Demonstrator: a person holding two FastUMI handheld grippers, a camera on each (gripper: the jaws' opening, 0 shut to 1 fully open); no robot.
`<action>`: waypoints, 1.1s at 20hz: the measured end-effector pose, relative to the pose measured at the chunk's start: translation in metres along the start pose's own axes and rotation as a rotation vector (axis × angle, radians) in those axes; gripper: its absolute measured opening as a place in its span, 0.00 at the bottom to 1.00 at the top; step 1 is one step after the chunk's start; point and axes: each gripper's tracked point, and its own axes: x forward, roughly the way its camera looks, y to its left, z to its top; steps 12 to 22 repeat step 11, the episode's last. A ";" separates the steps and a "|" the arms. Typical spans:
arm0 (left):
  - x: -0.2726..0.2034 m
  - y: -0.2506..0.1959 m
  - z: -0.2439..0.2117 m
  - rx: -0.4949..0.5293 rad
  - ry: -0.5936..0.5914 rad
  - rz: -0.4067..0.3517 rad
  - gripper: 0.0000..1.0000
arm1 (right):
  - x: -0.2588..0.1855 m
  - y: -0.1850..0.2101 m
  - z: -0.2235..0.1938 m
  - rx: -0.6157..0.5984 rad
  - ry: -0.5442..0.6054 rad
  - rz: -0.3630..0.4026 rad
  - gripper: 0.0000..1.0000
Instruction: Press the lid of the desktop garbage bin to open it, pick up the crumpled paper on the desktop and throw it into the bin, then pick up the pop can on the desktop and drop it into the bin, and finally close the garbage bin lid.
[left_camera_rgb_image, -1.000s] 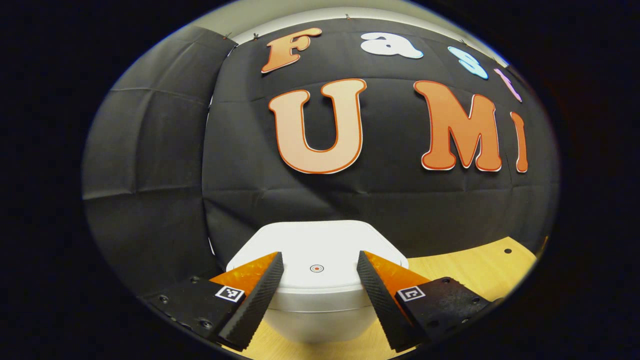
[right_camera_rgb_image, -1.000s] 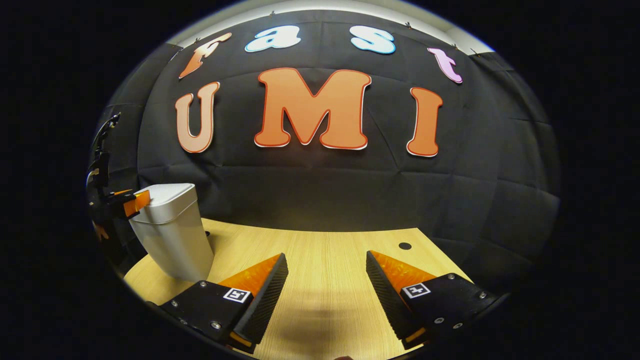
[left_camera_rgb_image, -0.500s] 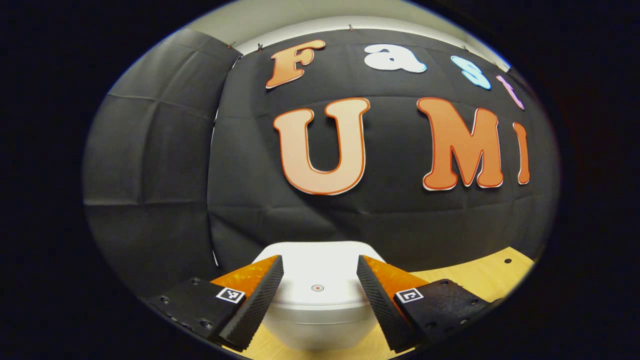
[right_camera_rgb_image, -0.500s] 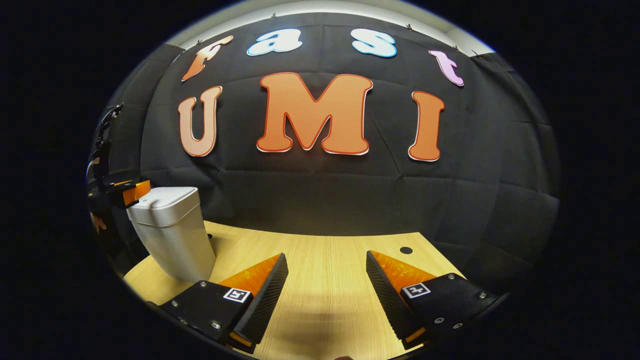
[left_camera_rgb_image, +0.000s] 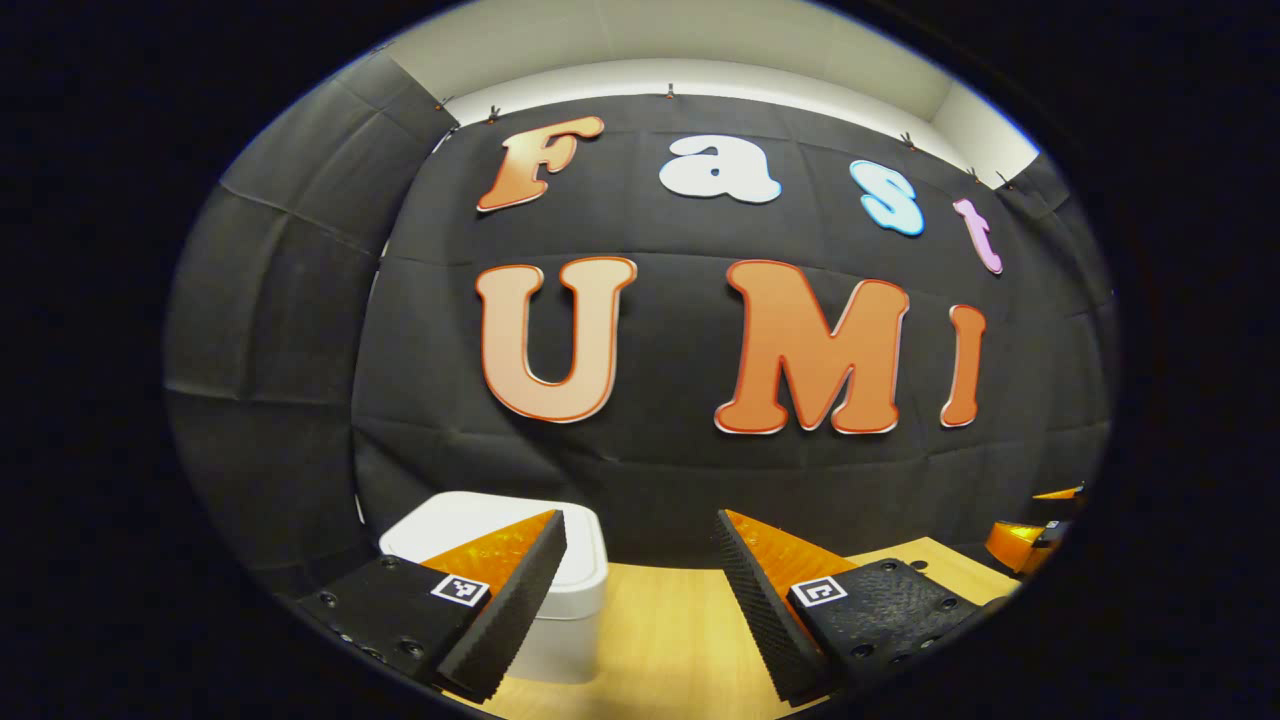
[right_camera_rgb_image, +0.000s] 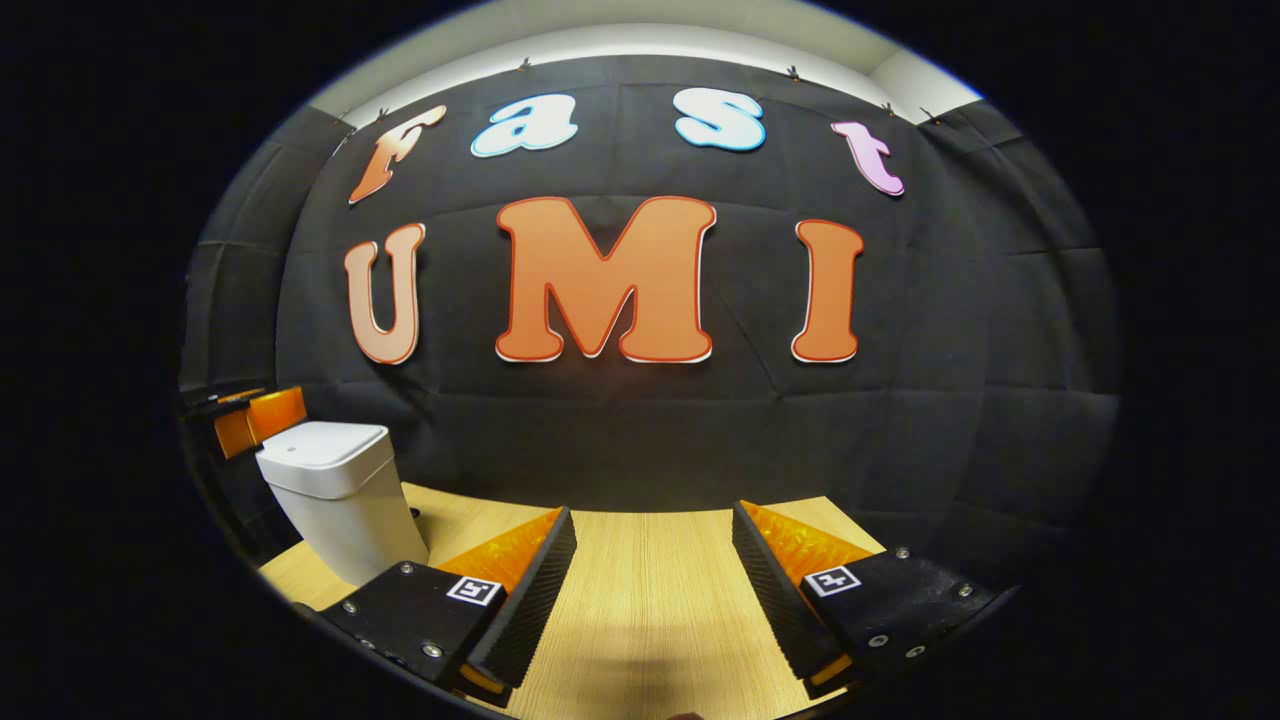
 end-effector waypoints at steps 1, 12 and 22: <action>-0.002 -0.011 -0.004 0.004 0.013 -0.012 0.93 | 0.000 -0.002 0.005 0.006 -0.012 -0.003 0.94; -0.027 -0.090 -0.045 0.083 0.058 -0.109 0.94 | -0.022 0.004 0.000 -0.008 -0.058 0.028 0.94; -0.027 -0.090 -0.045 0.083 0.058 -0.109 0.94 | -0.022 0.004 0.000 -0.008 -0.058 0.028 0.94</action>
